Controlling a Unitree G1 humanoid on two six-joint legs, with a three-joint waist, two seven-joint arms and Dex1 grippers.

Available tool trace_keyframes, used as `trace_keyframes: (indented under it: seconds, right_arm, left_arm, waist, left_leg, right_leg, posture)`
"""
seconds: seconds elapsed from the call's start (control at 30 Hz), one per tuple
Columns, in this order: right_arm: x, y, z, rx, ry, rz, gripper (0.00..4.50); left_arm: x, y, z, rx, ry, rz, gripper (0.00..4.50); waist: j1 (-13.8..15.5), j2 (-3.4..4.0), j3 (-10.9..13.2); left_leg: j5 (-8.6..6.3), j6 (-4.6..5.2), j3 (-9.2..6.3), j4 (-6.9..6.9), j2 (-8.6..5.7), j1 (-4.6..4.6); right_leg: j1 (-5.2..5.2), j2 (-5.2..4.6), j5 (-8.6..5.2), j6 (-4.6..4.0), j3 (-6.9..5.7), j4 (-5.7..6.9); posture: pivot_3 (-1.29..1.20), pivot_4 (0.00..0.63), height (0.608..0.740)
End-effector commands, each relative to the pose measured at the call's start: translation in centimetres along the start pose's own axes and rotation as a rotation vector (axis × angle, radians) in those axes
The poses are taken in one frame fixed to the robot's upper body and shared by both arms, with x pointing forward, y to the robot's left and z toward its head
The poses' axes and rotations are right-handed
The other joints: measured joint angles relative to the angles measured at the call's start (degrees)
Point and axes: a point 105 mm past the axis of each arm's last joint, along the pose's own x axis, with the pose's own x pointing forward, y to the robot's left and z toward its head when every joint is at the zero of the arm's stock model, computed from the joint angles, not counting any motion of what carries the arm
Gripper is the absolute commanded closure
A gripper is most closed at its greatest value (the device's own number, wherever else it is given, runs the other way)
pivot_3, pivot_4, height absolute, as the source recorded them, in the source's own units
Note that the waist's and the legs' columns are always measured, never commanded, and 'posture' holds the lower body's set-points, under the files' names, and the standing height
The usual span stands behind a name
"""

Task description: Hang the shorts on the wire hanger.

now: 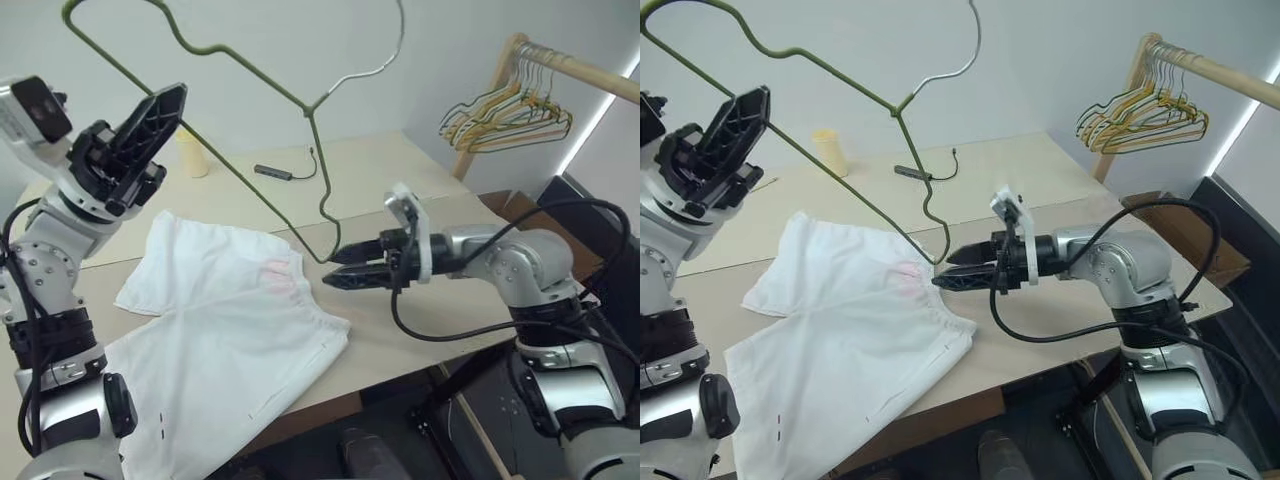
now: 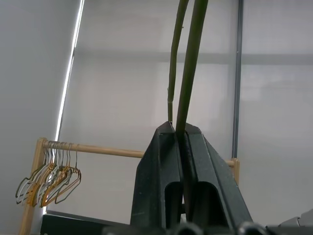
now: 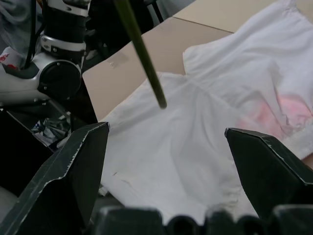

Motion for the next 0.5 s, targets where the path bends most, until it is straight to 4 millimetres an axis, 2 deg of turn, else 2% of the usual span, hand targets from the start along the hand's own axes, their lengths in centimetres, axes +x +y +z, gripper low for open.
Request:
trace_keyframes:
  seconds: [0.03, 0.2, 0.5]
  right_arm:
    - [-0.3, 0.4, 1.9, -0.057, -0.042, 0.004, 0.08]
    - [-0.1, 1.0, 2.4, -0.076, -0.044, 0.035, 0.08]
    - [0.1, 1.7, 3.2, -0.101, -0.056, 0.062, 0.08]
  left_arm:
    - [0.8, -0.6, 0.6, 0.035, -0.007, -0.038, 4.5]
    - [0.9, -0.7, 0.2, 0.031, -0.006, -0.049, 4.5]
    - [1.3, -0.7, -0.3, 0.028, -0.011, -0.061, 4.5]
  waist:
    - [0.4, 0.0, 0.0]
    - [0.9, 0.01, 0.0]
    - [0.9, 0.01, 0.0]
  left_leg:
    - [0.0, 0.0, -0.01, 0.01, 0.0, -0.05]
    - [0.01, 0.0, -0.02, 0.17, -0.05, -0.65]
    - [0.01, 0.0, -0.02, 0.17, -0.05, -0.63]
  right_leg:
    - [-0.03, 0.0, 0.01, -0.02, -0.02, 0.0]
    - [-0.74, -0.02, 0.19, -0.22, 0.01, 0.22]
    - [-0.73, -0.02, 0.2, -0.24, 0.0, 0.23]
  posture:
    - [-0.2, 0.0, 0.74]
    - [-0.21, 0.0, 0.74]
    - [-0.22, 0.0, 0.74]
